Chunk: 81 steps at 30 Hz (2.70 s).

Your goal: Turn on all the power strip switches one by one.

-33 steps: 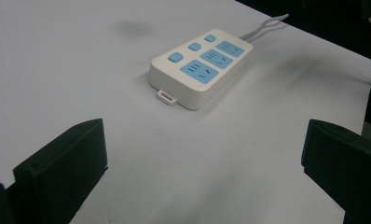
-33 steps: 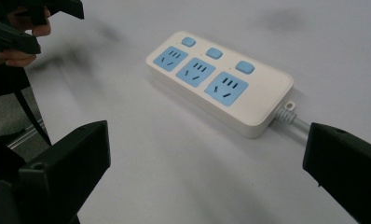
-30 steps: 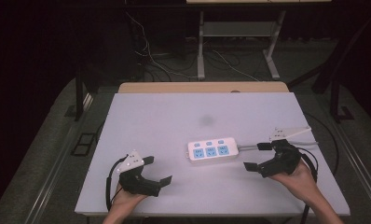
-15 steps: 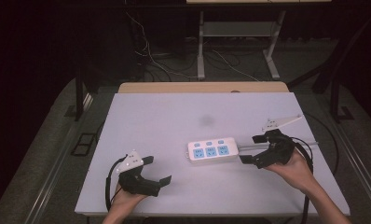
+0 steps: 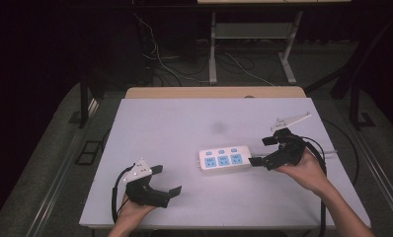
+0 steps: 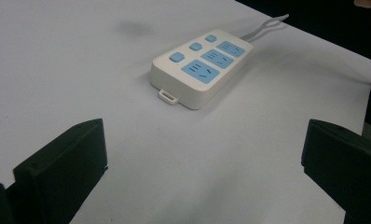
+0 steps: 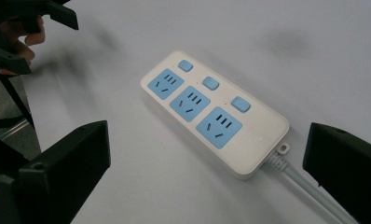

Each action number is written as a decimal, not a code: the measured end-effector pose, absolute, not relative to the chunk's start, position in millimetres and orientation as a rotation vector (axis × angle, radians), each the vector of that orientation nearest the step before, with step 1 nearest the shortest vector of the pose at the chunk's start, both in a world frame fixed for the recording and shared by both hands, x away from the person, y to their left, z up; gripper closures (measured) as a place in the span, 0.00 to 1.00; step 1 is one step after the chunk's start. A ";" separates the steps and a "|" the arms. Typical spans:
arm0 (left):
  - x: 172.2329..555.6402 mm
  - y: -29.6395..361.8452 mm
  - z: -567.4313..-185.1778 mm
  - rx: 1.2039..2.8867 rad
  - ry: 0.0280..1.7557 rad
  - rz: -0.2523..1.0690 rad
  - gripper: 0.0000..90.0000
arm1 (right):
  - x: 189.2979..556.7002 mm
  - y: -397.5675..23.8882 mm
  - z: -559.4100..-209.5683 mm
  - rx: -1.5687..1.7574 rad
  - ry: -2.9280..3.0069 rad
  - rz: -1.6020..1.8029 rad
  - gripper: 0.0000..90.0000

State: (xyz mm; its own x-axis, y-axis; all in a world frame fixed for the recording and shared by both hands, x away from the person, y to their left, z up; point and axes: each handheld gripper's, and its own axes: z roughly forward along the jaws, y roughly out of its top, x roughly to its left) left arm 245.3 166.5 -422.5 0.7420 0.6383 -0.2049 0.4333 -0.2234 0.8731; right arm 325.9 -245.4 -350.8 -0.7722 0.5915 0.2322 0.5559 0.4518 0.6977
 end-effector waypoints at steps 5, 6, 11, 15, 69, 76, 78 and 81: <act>245.2 166.3 -422.5 1.861 0.826 0.238 0.00 | 332.2 -242.5 -351.6 1.052 2.652 1.235 0.01; 245.2 166.3 -422.5 1.861 0.826 0.238 0.00 | 334.3 -241.3 -351.7 1.056 2.654 1.230 0.01; 245.1 166.4 -422.4 1.861 0.827 0.239 0.00 | 339.8 -238.0 -352.7 1.063 2.660 1.225 0.01; 245.1 166.6 -422.4 1.860 0.828 0.240 0.00 | 344.7 -235.8 -354.4 1.072 2.666 1.218 0.01; 246.0 168.8 -422.7 1.855 0.832 0.241 0.00 | 389.8 -200.9 -393.6 1.225 2.680 1.192 0.56; 246.0 168.7 -422.8 1.857 0.831 0.241 0.00 | 391.0 -200.2 -395.9 1.221 2.681 1.202 0.74; 246.0 168.5 -422.9 1.856 0.830 0.241 0.00 | 391.7 -200.6 -396.6 1.221 2.682 1.197 0.81; 246.1 168.5 -423.0 1.856 0.831 0.240 0.00 | 392.7 -200.7 -398.2 1.221 2.683 1.181 0.91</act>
